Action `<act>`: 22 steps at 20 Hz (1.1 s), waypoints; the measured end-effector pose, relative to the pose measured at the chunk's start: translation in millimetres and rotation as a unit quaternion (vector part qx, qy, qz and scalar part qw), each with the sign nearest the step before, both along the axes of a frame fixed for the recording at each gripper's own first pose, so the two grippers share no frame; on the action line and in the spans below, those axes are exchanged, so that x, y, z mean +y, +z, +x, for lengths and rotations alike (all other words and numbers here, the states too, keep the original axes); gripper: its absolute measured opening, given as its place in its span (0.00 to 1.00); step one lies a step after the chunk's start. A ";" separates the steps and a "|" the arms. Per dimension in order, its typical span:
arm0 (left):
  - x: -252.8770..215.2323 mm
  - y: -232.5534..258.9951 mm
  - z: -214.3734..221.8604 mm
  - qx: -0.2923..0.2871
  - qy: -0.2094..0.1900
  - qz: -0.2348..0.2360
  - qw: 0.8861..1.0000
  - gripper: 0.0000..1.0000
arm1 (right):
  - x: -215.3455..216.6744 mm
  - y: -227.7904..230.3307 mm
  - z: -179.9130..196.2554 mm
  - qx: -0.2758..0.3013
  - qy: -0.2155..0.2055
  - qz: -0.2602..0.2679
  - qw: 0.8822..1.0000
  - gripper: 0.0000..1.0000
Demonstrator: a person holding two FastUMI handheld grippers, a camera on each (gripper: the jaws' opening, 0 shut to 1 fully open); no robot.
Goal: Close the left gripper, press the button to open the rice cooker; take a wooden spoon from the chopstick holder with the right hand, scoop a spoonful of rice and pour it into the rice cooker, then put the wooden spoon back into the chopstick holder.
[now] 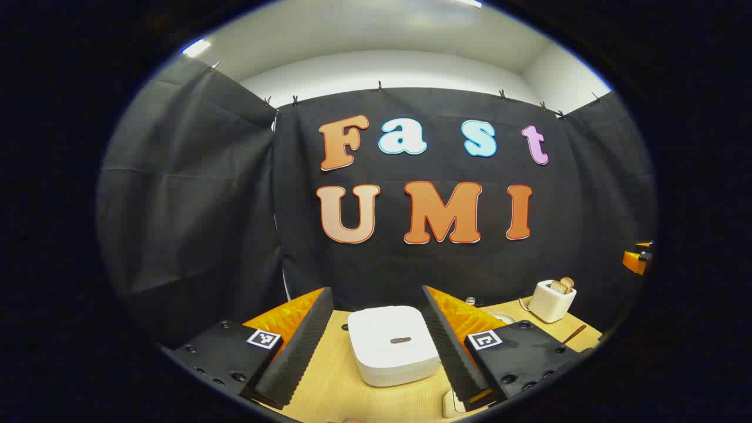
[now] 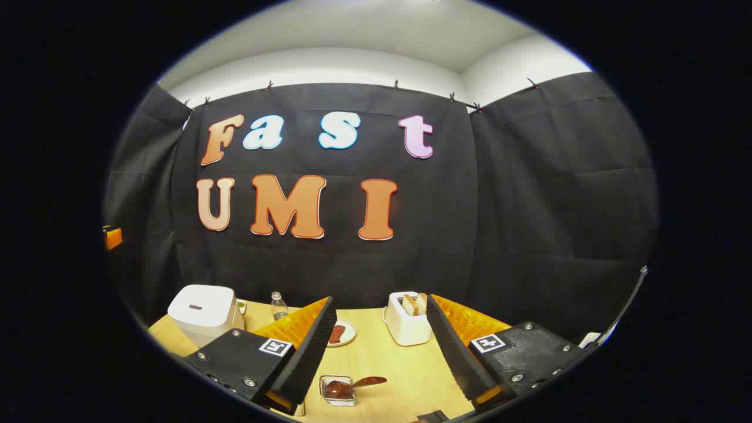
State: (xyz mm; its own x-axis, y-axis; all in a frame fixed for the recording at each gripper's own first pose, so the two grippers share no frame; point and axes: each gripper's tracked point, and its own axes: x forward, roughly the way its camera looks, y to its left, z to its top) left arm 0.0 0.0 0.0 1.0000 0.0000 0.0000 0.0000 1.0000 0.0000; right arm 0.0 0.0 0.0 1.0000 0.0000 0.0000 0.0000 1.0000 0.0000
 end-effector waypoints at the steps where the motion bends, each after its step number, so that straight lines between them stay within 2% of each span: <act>1: 0.7 -0.4 1.2 -0.003 -0.004 -0.008 1.000 0.97 | 3.7 2.5 -1.5 -0.002 0.001 0.000 1.000 0.95; 7: -7.3 0.7 16.9 -0.001 -0.018 -0.023 1.000 0.97 | 7.6 9.7 -7.7 -0.001 -0.005 0.013 1.000 0.97; 8: -5.9 2.6 18.3 -0.003 -0.017 -0.021 1.000 1.00 | 7.3 10.0 -8.3 0.000 -0.007 0.014 1.000 0.96; 15: 2.8 2.2 13.8 -0.002 -0.007 -0.004 1.000 0.97 | 8.8 11.7 -8.2 0.003 -0.009 0.021 1.000 0.97; 22: 18.2 -4.5 4.8 0.009 0.008 -0.008 1.000 1.00 | 20.8 9.3 -5.4 0.007 0.001 0.014 1.000 0.97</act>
